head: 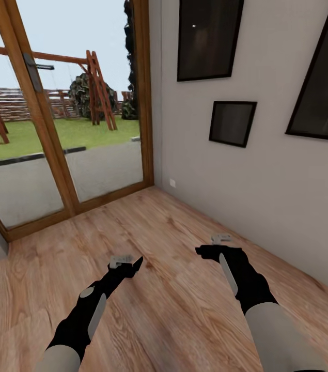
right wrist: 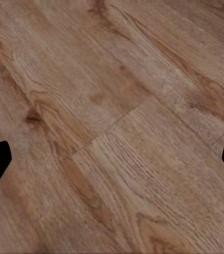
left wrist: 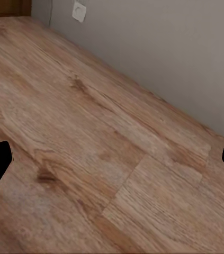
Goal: Pick up the two gym shoes and the two sandals from the corridor floor and place them onto the hallstand (shoe rack) in the corridor, making sure they are on the rack and not on the floor. Arrange them so the two gym shoes are next to each other and the two sandals are next to each other.
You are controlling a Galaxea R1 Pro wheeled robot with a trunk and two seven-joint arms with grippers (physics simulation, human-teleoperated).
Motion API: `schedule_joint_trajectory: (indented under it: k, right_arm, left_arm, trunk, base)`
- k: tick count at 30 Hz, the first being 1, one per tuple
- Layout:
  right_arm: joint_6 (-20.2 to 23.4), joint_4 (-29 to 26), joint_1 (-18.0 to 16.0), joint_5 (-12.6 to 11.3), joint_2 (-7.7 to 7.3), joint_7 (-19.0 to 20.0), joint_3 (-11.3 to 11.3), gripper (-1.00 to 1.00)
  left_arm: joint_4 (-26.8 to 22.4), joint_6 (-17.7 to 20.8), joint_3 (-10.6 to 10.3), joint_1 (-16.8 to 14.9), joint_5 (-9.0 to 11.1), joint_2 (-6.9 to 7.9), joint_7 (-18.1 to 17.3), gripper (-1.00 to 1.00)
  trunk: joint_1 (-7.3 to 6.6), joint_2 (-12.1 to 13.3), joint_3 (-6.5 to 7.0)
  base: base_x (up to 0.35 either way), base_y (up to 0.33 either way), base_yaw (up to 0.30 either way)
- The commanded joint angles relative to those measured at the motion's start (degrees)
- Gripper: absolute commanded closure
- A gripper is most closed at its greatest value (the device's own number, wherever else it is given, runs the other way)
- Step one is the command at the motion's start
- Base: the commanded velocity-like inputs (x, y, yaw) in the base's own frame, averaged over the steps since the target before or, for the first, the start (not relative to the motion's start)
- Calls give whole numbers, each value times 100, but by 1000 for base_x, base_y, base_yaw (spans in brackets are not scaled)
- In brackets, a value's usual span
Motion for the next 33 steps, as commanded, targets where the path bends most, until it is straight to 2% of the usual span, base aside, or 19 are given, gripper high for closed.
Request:
schedule_joint_trajectory:
  k: [1, 10, 18, 33]
  right_arm:
    - [29, -7, -3, -7, 1, 9, -3, -100]
    - [29, -7, -3, -20, 1, 9, -3, -100]
    - [29, -7, -3, -31, 1, 9, -3, -100]
    - [29, -7, -3, -23, 1, 9, -3, -100]
  left_arm:
    - [4, -1, 25, -4, 16, -6, -44, -100]
    - [4, 0, 25, -4, 16, -6, -44, -100]
    - [4, -2, 25, -4, 16, -6, -44, -100]
    - [4, -2, 25, -4, 16, -6, -44, -100]
  trunk:
    - [2, -2, -4]
    - [2, -2, 24]
    - [2, -2, 52]
    - [2, -2, 106]
  base:
    - [264, 239, -122]
    - [265, 219, -216]
    - [255, 46, -244]
    - [22, 1, -246]
